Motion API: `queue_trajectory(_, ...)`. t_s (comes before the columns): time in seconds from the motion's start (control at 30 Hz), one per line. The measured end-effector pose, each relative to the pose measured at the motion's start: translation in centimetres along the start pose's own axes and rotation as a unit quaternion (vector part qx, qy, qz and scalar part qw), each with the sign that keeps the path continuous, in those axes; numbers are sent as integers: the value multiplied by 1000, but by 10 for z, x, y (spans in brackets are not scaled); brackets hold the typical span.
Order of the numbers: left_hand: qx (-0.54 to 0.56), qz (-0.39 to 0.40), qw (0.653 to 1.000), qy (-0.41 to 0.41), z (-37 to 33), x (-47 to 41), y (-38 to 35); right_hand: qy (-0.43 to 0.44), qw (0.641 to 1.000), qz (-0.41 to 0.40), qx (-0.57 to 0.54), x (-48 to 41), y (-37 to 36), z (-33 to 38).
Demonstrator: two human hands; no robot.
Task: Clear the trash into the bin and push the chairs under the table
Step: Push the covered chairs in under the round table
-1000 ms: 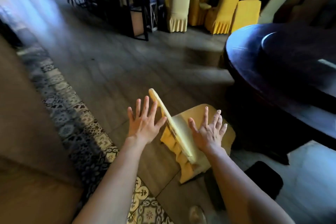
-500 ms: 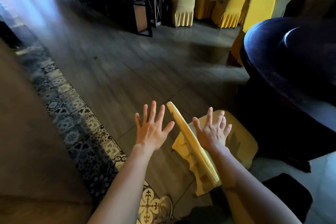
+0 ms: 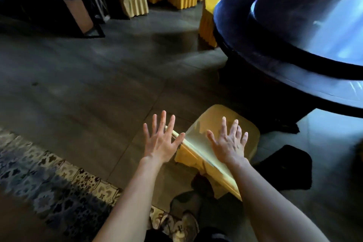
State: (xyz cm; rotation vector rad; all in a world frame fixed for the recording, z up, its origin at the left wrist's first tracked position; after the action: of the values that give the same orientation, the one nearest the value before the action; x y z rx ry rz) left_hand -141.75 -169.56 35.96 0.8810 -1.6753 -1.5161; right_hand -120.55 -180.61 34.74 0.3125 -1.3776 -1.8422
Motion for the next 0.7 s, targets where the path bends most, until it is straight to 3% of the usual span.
queue_trajectory(0.3,-12,57,981,-185,-5,-41,-19,-138,988,-39,-55,32,-6,5)
queue_trajectory(0.47,25,101,964,-245,-18,-40,-29,-228,960,-84,-141,61,-12,1)
queue_trajectory(0.7,72,123,955,-260,-32,-29,-28,-187,956,-176,-141,99,-21,14)
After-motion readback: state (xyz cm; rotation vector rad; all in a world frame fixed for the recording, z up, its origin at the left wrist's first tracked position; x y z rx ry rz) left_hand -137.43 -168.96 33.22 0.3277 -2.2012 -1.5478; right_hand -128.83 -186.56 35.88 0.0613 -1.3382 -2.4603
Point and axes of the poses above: each hand's wrist, its own x-axis away from the middle knuckle, its own y-axis out of the back of the hand, z = x × y, the point moved 4 cm from there along -x, towards the middle knuckle, and after that the axes turned 11 degrees about -x, right-handed, at the moved point
